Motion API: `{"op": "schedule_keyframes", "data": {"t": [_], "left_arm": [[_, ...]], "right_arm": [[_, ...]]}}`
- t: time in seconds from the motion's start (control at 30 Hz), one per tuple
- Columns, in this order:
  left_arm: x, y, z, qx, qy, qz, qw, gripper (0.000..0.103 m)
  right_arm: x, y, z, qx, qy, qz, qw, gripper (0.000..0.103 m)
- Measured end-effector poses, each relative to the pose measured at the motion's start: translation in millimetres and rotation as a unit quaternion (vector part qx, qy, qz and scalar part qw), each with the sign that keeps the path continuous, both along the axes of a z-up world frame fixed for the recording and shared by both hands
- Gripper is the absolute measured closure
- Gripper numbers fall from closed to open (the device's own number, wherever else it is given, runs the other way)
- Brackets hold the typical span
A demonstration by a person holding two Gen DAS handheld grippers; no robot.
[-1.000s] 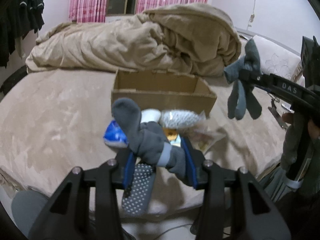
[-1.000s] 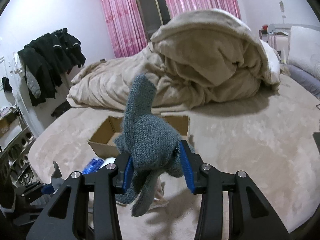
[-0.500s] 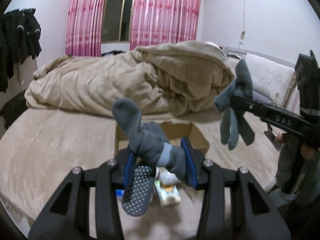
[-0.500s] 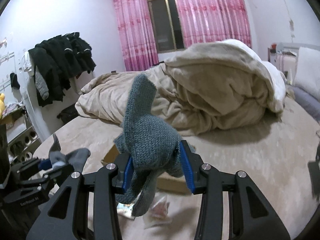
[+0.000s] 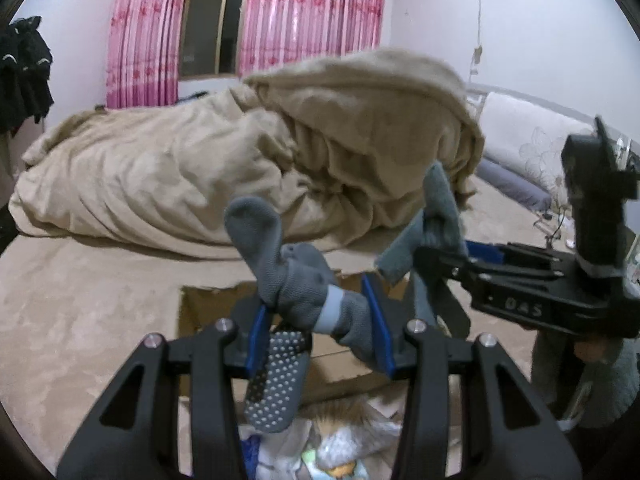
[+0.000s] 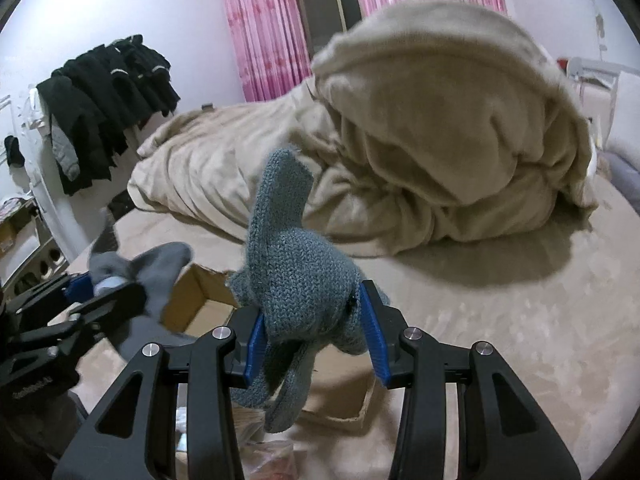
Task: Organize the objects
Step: 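Lower the socks into the box with the left tool while the right tool drops the elephant in, then grasp the blue tissue pack with the left tool while the right tool grasps the clear snack bag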
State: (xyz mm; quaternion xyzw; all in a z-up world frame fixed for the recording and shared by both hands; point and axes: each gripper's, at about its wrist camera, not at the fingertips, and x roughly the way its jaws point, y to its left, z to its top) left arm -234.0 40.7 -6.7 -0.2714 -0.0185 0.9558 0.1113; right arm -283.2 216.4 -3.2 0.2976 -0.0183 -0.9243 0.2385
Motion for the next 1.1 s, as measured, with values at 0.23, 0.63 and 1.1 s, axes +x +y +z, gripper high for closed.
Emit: {"op": "schedule_keyframes", "data": {"t": [0.23,0.63,1.1], "left_arm": [[-41.8,4.6,-58.1,0.012,-0.075,-0.005,0.9971,0.058],[-35.4,-2.8,-60.6,-0.001,-0.095,0.0,0.9955,0.03],[97.4,-35.6,20.9,0.018,-0.019,0.02,0.9994,0.012]], "right_arm": [[-22.7,-16.1,-38.0,0.005,-0.05,0.02,0.999,0.058],[-21.0,-7.1,-52.5,-0.006,-0.061,0.011,0.998,0.021],[99.0,14.5,18.2,-0.007,0.014,-0.028,0.999,0.02]]}}
